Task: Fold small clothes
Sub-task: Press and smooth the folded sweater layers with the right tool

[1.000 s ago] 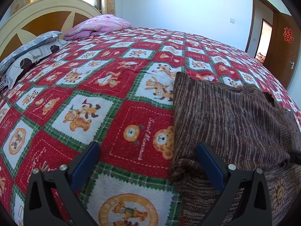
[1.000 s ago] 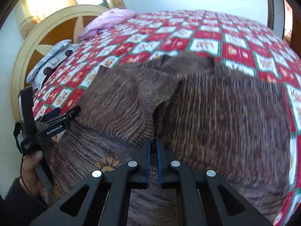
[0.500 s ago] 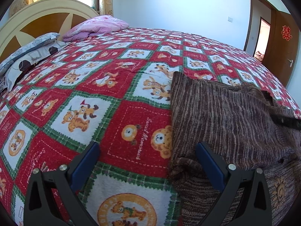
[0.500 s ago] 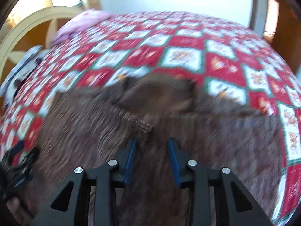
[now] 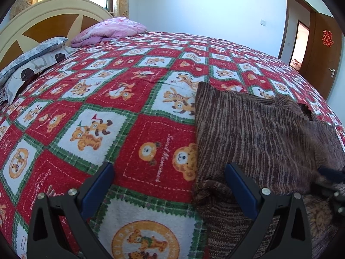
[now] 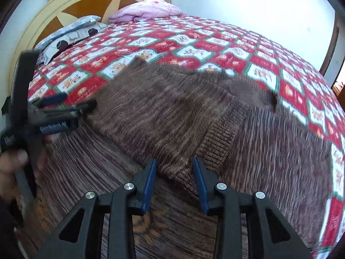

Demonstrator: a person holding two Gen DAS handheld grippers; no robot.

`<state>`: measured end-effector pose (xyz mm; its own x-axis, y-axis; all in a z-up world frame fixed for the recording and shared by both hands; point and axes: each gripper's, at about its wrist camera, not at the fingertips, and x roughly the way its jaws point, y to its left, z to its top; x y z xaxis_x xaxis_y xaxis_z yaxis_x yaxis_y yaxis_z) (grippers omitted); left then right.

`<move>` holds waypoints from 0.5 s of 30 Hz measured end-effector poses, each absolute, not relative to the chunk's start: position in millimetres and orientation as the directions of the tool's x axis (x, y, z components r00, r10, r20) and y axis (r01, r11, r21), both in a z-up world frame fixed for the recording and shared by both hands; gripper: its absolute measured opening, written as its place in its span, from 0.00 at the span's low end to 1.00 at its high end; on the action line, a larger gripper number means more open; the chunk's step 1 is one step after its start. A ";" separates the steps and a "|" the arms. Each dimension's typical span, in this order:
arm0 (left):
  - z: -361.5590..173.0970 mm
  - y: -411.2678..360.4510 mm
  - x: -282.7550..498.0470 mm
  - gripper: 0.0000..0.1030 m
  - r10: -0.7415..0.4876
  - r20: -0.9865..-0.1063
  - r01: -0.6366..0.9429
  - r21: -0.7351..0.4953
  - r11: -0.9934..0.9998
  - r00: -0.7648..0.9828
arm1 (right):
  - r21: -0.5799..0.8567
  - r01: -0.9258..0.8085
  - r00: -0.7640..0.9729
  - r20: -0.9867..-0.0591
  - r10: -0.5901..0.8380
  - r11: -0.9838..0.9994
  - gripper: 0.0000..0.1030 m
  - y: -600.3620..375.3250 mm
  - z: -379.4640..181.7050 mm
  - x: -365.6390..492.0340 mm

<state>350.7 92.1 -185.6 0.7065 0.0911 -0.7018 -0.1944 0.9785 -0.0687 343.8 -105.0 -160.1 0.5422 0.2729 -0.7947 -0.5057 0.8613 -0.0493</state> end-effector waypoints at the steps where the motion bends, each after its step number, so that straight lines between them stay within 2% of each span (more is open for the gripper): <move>1: -185.5 91.8 349.9 1.00 0.088 -0.701 -0.191 -0.070 0.979 0.708 | -0.036 -0.504 0.536 -0.796 0.281 0.863 0.35 -108.4 -159.6 342.5; 3: -185.4 91.5 348.1 1.00 0.077 -0.696 -0.181 -0.078 0.980 0.713 | -0.017 -0.494 0.531 -0.797 0.286 0.870 0.35 -116.4 -158.4 339.4; 6: -187.5 93.2 351.2 1.00 0.059 -0.702 -0.176 -0.096 0.980 0.710 | -0.083 -0.504 0.556 -0.793 0.250 0.860 0.36 -116.2 -164.6 338.6; 9: -185.4 90.1 350.2 1.00 0.071 -0.701 -0.175 -0.078 0.981 0.710 | -0.062 -0.479 0.575 -0.776 0.259 0.876 0.36 -118.2 -157.7 335.9; 12: -185.8 87.4 341.5 1.00 0.058 -0.703 -0.155 -0.075 0.985 0.709 | -0.054 -0.427 0.625 -0.739 0.251 0.903 0.55 -132.9 -152.2 325.5; 14: -186.1 84.4 333.3 1.00 0.064 -0.692 -0.148 -0.063 0.987 0.719 | -0.055 -0.393 0.601 -0.771 0.211 0.918 0.55 -145.2 -165.7 328.6; 15: -186.0 82.9 331.4 1.00 0.071 -0.690 -0.150 -0.055 0.987 0.720 | -0.025 -0.397 0.606 -0.758 0.242 0.917 0.55 -153.3 -165.7 326.5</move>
